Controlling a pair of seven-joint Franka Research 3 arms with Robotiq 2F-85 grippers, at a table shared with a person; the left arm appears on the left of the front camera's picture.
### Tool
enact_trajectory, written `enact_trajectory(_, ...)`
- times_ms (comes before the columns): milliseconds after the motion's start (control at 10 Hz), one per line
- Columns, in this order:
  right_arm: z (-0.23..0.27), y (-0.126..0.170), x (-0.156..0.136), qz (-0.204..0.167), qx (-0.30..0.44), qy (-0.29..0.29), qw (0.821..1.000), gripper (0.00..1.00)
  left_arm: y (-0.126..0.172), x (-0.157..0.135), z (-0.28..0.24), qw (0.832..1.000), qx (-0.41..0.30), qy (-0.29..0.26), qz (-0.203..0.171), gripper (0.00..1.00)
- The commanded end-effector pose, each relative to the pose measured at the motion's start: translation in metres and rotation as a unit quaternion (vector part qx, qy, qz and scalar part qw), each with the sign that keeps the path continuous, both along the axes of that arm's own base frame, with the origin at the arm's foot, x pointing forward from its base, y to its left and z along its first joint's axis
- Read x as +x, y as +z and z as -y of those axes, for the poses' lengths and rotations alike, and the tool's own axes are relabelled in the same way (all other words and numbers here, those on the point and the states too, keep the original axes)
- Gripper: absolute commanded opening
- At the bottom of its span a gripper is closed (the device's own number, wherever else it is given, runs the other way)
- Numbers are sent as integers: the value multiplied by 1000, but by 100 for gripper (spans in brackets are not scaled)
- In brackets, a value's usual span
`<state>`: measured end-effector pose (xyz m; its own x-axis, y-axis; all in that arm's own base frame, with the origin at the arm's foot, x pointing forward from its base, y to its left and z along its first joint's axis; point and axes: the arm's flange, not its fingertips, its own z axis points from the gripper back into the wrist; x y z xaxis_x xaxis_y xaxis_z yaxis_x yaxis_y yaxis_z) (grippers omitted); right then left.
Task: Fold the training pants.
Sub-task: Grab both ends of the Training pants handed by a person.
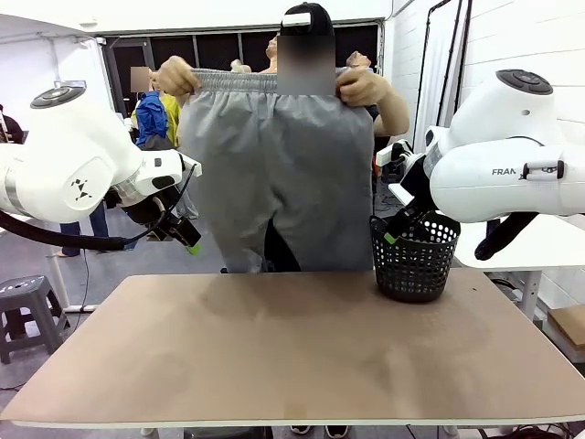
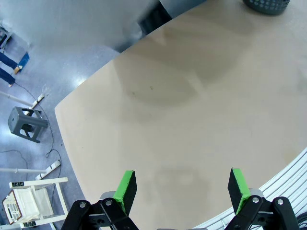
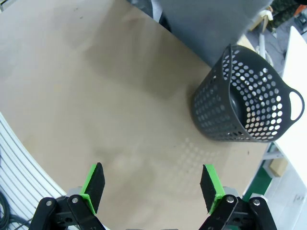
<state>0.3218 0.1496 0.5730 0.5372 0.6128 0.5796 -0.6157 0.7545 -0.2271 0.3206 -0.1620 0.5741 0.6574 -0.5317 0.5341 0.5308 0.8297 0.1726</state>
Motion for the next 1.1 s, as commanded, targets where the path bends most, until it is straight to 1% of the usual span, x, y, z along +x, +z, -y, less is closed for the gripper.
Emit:
enact_trajectory(0, 0, 0, 0, -2, 4, 3, 1000, 100, 0, 0, 0, 1000, -2, -1, -1, 100)
enact_trajectory(1000, 0, 0, 0, -2, 4, 3, 1000, 100, 0, 0, 0, 1000, -2, -1, -1, 100)
